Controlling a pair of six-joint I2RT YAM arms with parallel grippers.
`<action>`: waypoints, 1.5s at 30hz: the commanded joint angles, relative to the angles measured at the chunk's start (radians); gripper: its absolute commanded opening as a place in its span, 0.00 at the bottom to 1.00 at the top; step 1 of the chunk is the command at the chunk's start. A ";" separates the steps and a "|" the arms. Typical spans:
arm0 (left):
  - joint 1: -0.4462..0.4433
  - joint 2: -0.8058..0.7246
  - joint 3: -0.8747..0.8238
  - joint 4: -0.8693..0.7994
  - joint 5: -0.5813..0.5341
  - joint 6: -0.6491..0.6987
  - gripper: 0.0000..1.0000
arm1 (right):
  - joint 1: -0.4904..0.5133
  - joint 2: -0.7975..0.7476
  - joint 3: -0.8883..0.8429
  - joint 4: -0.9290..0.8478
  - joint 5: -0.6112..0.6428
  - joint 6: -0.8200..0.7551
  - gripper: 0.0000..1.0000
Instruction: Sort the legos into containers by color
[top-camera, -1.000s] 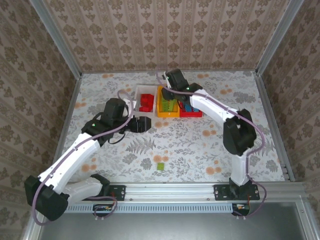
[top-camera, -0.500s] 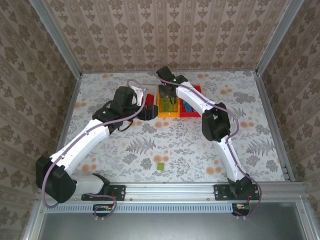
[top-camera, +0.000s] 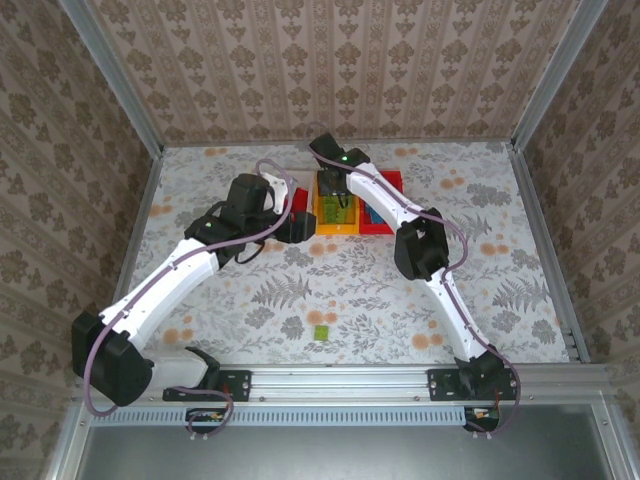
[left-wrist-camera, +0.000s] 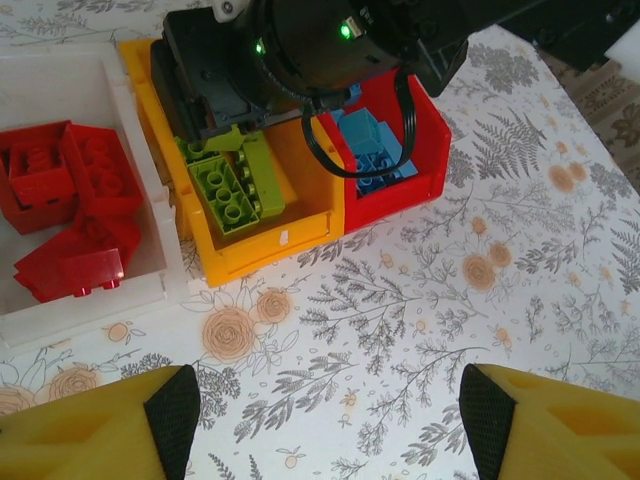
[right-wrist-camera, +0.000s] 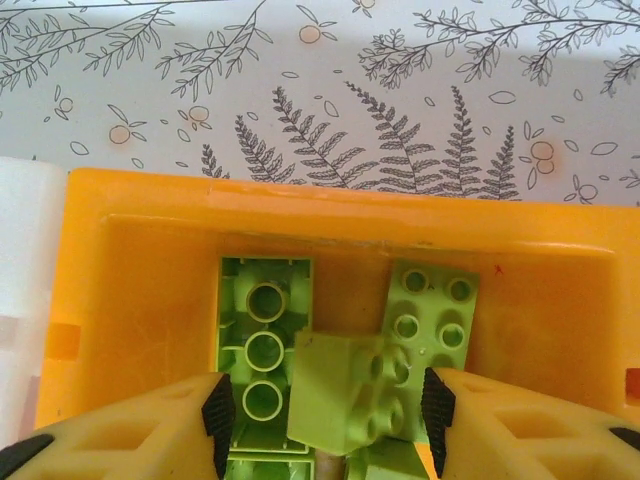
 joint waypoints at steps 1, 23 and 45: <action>-0.008 -0.046 -0.010 -0.049 -0.004 0.052 0.74 | 0.014 -0.027 0.051 -0.015 0.017 -0.007 0.57; -0.248 -0.150 -0.222 -0.285 0.035 0.109 0.70 | 0.082 -0.888 -1.035 0.601 -0.159 -0.067 0.40; -0.581 0.370 -0.077 -0.344 -0.055 -0.450 0.71 | 0.116 -1.699 -1.829 0.619 -0.474 -0.088 0.60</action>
